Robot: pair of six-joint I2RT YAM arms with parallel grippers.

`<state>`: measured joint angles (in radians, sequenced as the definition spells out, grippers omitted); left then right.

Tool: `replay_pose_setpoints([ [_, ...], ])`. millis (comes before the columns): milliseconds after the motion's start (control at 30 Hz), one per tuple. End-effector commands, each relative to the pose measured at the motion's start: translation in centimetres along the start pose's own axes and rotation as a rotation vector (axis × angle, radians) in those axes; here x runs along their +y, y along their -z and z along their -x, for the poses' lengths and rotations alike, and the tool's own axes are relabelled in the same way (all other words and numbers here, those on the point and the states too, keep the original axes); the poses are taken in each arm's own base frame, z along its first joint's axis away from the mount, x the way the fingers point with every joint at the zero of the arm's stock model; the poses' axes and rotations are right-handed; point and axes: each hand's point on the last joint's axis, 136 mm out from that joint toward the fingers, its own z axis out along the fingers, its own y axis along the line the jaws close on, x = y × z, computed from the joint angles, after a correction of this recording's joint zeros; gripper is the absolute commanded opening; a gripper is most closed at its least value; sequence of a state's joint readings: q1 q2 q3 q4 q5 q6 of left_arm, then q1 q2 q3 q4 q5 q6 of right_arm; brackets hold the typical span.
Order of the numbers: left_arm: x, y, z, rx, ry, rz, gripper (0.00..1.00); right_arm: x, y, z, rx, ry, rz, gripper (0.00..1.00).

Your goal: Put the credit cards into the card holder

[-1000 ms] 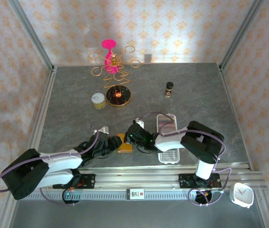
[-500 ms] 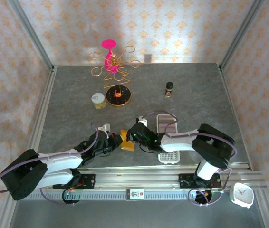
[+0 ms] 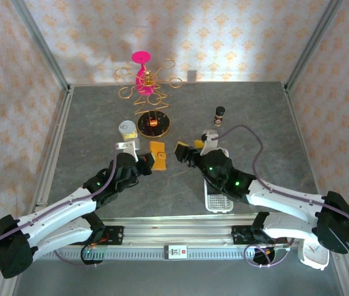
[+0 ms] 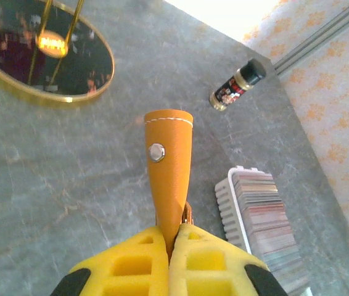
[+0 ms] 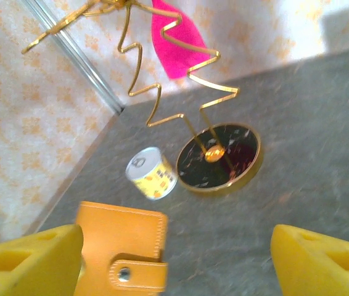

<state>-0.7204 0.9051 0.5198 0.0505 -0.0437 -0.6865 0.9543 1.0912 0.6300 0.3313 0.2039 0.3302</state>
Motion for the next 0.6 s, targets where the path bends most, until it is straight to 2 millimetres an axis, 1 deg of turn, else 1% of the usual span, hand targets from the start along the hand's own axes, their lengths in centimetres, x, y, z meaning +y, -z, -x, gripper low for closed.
replay_pose_setpoints([
  [0, -1.6, 0.6, 3.0, -0.076, -0.186, 0.007, 0.00, -0.5, -0.1, 1.3, -0.031, 0.217, -0.036, 0.77],
  [67, -3.0, 0.4, 4.1, -0.083, -0.257, -0.016, 0.00, -1.2, -0.9, 1.8, 0.012, 0.206, -0.025, 0.76],
  [133, -4.1, 0.1, 5.1, -0.092, -0.293, -0.018, 0.00, -1.4, -1.5, 2.2, 0.047, 0.123, 0.080, 0.74],
  [167, -4.7, -0.2, 5.4, -0.094, -0.295, -0.028, 0.00, -1.6, -1.4, 2.3, 0.038, 0.098, 0.113, 0.74],
  [200, -5.7, -0.5, 5.6, -0.094, -0.314, -0.064, 0.00, -1.8, -1.3, 2.5, 0.020, 0.085, 0.142, 0.74],
  [300, -7.7, -1.5, 6.1, -0.104, -0.328, -0.131, 0.00, -2.0, -0.8, 2.2, 0.003, 0.066, 0.178, 0.70],
  [367, -8.4, -1.9, 6.5, -0.128, -0.333, -0.154, 0.00, -1.7, -0.4, 2.2, -0.005, 0.013, 0.228, 0.66],
  [433, -9.2, -2.0, 6.9, -0.167, -0.322, -0.200, 0.00, -0.6, 0.3, 2.5, -0.024, -0.070, 0.344, 0.66],
  [500, -10.0, -1.6, 7.1, -0.207, -0.300, -0.262, 0.00, 0.1, 0.7, 2.2, -0.028, -0.137, 0.423, 0.66],
  [567, -10.5, -1.2, 6.7, -0.221, -0.305, -0.318, 0.00, 1.1, 0.9, 1.7, -0.015, -0.182, 0.500, 0.65],
])
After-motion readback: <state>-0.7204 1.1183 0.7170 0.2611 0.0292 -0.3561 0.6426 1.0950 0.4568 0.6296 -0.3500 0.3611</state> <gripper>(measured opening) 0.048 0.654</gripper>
